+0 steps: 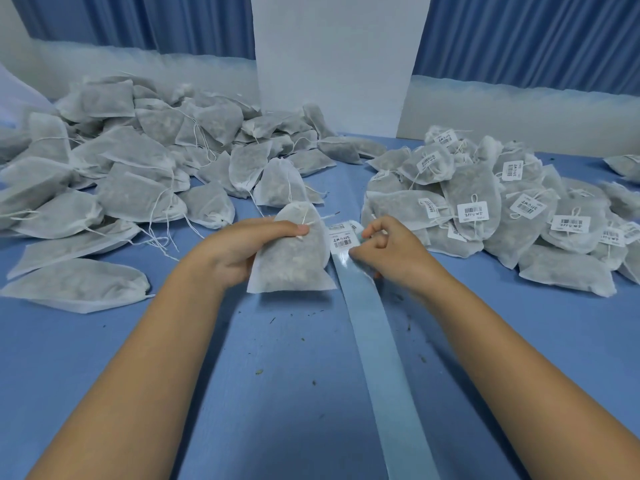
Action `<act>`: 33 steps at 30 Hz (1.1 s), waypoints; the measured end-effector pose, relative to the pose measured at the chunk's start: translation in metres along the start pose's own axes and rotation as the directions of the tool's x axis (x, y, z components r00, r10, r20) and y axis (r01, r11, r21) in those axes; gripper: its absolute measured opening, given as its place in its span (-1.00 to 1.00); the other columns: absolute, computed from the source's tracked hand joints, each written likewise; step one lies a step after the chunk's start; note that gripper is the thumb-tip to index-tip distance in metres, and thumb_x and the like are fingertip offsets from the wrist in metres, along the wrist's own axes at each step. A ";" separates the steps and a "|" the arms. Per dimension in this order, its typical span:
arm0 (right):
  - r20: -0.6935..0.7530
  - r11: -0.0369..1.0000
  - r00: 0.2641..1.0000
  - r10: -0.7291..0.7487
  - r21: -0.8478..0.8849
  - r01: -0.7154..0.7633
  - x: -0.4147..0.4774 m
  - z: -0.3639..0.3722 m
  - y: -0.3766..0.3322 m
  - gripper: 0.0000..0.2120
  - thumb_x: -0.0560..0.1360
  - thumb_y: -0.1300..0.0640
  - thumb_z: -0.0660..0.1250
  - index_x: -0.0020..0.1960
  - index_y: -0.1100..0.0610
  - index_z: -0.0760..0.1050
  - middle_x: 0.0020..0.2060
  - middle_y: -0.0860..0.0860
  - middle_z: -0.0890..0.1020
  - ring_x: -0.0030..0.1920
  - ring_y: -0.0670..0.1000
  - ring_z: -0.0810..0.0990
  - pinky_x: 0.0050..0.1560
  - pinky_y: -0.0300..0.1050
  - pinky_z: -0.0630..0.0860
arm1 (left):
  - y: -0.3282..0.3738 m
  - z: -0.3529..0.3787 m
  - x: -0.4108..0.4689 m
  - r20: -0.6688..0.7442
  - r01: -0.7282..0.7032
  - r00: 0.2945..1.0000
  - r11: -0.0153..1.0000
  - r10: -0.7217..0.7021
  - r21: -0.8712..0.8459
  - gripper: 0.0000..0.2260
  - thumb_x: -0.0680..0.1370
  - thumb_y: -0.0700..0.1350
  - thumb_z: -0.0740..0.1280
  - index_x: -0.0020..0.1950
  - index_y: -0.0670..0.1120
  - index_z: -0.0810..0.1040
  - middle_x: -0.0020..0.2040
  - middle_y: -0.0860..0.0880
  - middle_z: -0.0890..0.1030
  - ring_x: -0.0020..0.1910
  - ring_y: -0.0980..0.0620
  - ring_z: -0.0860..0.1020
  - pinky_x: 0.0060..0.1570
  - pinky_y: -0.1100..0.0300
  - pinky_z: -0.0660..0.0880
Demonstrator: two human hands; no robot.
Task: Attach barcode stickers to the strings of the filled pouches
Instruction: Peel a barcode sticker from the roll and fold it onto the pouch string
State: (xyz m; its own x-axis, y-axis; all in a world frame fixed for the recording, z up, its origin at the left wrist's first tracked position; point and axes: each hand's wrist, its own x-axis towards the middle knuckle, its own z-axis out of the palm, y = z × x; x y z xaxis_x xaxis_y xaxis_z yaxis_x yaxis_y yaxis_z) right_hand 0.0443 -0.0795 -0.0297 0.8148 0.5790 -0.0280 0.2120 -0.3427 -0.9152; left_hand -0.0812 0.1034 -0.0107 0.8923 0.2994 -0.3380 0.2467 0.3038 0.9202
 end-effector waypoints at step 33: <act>0.074 0.876 0.902 -0.426 -0.217 0.431 -0.006 0.005 0.004 -0.69 0.41 0.33 0.43 0.01 -0.04 0.54 -0.25 -0.08 0.53 -0.30 -0.16 0.47 -0.22 -0.43 0.39 | -0.011 0.004 0.009 0.175 0.122 0.983 0.899 -0.052 -0.419 -0.75 0.41 -0.13 0.46 0.06 -0.13 0.70 0.37 -0.15 0.53 0.42 -0.04 0.45 -0.23 0.23 0.63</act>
State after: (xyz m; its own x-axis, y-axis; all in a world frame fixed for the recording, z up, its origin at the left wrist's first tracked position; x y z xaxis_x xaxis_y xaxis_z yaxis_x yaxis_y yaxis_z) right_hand 0.0371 -0.0809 -0.0351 0.6048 0.7225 0.3348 0.6543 -0.2112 -0.7261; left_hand -0.0746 0.0990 -0.0233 0.9305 0.1204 -0.3461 0.1725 0.6893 0.7036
